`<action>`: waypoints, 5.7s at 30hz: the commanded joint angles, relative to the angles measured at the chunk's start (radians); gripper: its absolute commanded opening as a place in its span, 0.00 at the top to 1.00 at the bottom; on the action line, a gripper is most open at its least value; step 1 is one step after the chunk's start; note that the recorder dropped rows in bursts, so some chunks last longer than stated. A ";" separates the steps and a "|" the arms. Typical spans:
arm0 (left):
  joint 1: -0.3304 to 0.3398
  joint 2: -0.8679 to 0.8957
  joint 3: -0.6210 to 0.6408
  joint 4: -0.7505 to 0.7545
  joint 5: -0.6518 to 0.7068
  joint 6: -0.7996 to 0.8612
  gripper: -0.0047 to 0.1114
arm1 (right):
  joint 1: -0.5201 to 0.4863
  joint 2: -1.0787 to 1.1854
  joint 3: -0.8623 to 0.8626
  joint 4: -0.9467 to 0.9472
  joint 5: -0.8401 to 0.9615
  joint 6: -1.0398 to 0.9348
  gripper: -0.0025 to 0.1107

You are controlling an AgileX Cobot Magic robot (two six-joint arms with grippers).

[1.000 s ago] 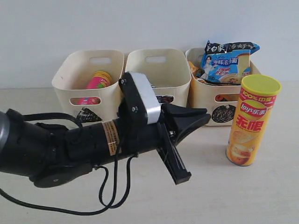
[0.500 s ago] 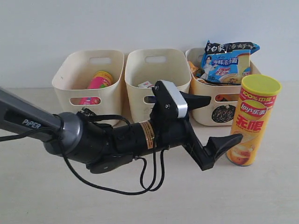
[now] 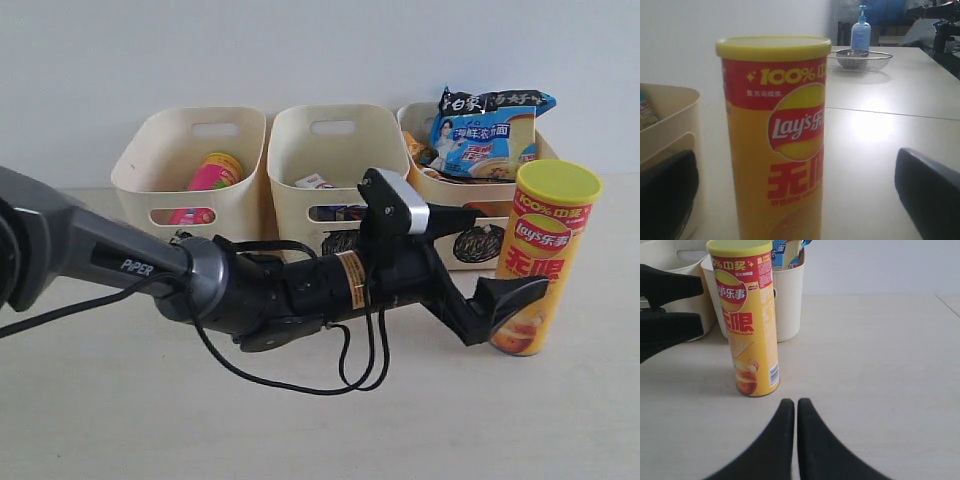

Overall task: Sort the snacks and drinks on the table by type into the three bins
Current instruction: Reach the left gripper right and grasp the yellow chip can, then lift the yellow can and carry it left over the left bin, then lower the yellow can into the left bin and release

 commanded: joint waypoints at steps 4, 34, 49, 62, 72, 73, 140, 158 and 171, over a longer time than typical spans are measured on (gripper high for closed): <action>-0.051 0.031 -0.102 -0.002 0.158 -0.014 0.01 | -0.007 -0.004 0.005 -0.007 -0.008 0.000 0.98; -0.075 0.197 -0.383 -0.015 0.261 -0.100 0.03 | -0.007 -0.004 0.005 -0.007 -0.008 0.000 0.98; -0.075 0.190 -0.391 0.051 0.274 -0.099 0.92 | -0.007 -0.004 0.005 -0.007 -0.008 0.000 0.98; -0.102 -0.038 -0.299 0.292 0.463 -0.324 0.92 | -0.007 -0.004 0.005 -0.005 -0.008 0.007 0.98; -0.091 -0.261 -0.096 0.290 0.666 -0.320 0.92 | -0.007 -0.004 0.005 -0.005 -0.008 0.007 0.98; -0.090 -0.280 -0.081 0.290 0.685 -0.320 0.92 | -0.007 -0.004 0.005 -0.005 -0.008 0.007 0.98; 0.455 -0.097 -0.820 -0.515 1.754 0.342 0.92 | -0.007 -0.004 0.005 -0.005 -0.008 0.007 0.98; 0.463 0.025 -0.896 -0.515 1.715 0.342 0.31 | -0.007 -0.004 0.005 -0.005 -0.008 0.007 0.98; 0.463 -0.031 -0.896 -0.475 1.757 0.351 0.28 | -0.007 -0.004 0.005 -0.005 -0.008 0.007 0.98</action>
